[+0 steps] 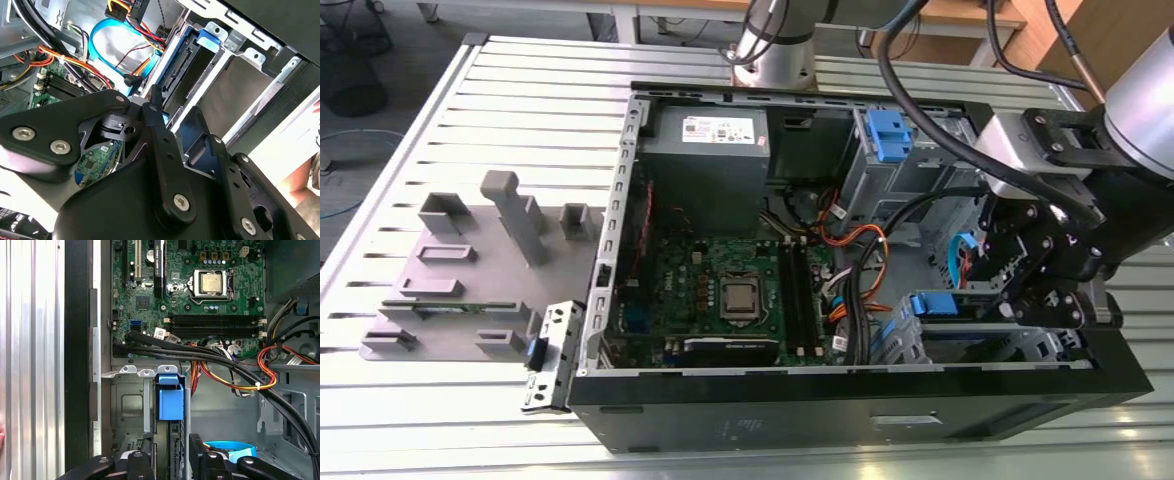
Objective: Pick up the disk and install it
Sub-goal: 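Insert the disk into the insertion slot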
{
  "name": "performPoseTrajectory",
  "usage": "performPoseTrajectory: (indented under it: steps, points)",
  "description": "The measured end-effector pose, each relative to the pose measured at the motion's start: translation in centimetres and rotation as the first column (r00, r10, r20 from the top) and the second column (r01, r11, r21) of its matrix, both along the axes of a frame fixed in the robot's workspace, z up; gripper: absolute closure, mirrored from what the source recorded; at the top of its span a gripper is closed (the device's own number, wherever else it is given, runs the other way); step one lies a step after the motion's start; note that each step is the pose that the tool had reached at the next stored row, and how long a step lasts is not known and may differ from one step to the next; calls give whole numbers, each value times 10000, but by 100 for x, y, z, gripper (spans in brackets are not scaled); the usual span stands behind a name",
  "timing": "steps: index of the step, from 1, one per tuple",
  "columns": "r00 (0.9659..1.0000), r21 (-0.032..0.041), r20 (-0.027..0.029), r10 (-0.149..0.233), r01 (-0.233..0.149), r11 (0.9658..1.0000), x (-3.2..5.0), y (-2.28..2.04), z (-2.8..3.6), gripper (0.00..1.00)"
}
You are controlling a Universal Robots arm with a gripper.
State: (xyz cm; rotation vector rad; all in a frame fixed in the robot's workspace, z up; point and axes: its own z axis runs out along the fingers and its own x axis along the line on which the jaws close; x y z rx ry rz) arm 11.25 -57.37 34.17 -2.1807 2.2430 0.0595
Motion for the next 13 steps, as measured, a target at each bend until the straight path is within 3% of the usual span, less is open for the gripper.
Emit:
performPoseTrajectory:
  steps: [13]
  points:
    - [10000, 2, 8, 0, 0, 10000, -4, 1, 56, 58]
